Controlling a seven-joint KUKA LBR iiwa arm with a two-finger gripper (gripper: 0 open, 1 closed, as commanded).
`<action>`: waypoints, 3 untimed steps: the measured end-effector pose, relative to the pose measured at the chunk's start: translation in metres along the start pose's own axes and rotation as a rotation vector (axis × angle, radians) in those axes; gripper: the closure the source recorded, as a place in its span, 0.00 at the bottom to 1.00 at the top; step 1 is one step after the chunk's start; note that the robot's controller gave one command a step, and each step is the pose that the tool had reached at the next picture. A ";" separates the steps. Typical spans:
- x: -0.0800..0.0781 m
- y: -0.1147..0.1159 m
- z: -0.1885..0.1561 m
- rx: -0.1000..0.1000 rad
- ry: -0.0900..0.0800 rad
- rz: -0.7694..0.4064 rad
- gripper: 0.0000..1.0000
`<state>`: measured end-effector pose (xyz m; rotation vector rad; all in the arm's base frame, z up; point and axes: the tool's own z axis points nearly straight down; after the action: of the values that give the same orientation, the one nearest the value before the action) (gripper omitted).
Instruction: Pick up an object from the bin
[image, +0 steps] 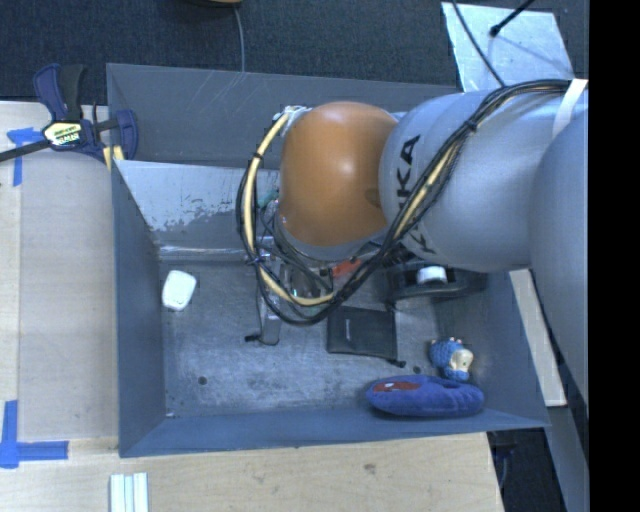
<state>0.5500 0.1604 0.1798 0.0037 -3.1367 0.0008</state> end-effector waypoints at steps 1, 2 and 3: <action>-0.044 0.069 0.113 -0.002 -0.009 -0.135 0.00; -0.057 0.081 0.078 0.001 -0.012 -0.843 0.00; -0.066 0.084 0.079 0.002 -0.011 -1.106 0.00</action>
Offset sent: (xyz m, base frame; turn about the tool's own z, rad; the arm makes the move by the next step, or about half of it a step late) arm 0.0426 0.0677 -0.1098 -0.1330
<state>0.6154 0.2444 0.1005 1.6570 -2.6766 -0.0008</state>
